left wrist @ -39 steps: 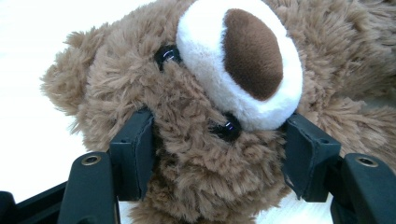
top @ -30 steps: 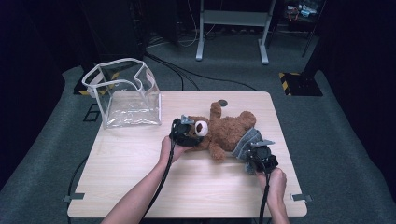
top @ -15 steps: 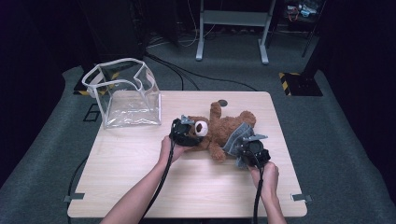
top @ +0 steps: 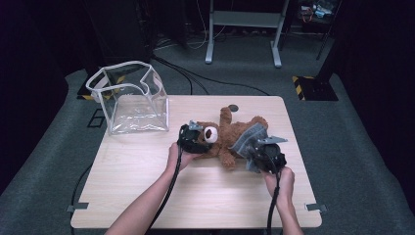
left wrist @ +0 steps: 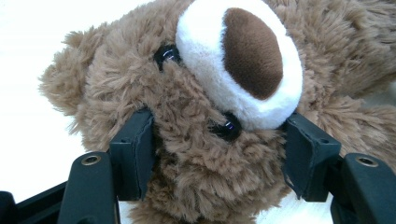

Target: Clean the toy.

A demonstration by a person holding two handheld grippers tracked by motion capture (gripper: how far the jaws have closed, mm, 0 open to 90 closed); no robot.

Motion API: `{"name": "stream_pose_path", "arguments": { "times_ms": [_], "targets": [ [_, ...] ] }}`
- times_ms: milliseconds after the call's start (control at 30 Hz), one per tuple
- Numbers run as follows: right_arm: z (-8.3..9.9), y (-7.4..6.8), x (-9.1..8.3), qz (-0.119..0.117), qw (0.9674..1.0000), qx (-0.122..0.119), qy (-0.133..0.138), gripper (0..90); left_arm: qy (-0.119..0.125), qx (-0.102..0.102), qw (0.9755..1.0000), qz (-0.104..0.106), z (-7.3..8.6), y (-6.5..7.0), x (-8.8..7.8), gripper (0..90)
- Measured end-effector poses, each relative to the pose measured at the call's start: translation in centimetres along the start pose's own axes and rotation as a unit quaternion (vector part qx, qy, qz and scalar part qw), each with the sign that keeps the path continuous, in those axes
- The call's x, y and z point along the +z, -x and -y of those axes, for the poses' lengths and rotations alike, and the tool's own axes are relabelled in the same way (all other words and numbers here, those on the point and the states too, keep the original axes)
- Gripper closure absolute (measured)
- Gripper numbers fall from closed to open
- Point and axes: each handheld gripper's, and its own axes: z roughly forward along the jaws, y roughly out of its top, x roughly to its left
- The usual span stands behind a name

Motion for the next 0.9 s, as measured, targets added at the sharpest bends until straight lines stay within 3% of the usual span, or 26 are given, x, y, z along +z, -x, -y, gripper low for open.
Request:
{"name": "stream_pose_path", "arguments": {
  "times_ms": [100,200,367,700,800,900],
  "targets": [
    [-1.6,-1.2,1.4,-0.002,1.0,-0.006,-0.001,69.5,-0.001,0.0,1.0,0.0,0.0,0.0,0.0,34.1],
    [-2.0,-1.9,3.4,-0.005,0.9998,-0.011,-0.016,69.4,-0.002,0.001,1.0,0.0,0.0,0.0,-0.1,34.1],
    [-0.1,-2.1,4.6,0.001,0.9996,-0.013,-0.026,69.9,-0.003,0.005,1.0,0.005,0.2,0.0,0.0,34.1],
    [2.3,-1.6,5.7,-0.001,0.9959,-0.013,-0.089,69.5,-0.002,0.002,1.0,0.006,0.2,0.0,0.0,34.1],
    [1.9,-1.4,4.3,-0.014,0.9976,-0.004,-0.068,69.4,0.001,-0.003,1.0,0.005,0.2,-0.1,0.0,34.1],
    [0.7,-0.9,2.2,-0.024,0.9994,0.015,-0.021,69.2,0.001,-0.003,1.0,0.004,0.2,-0.1,0.1,34.1]
  ]
}}
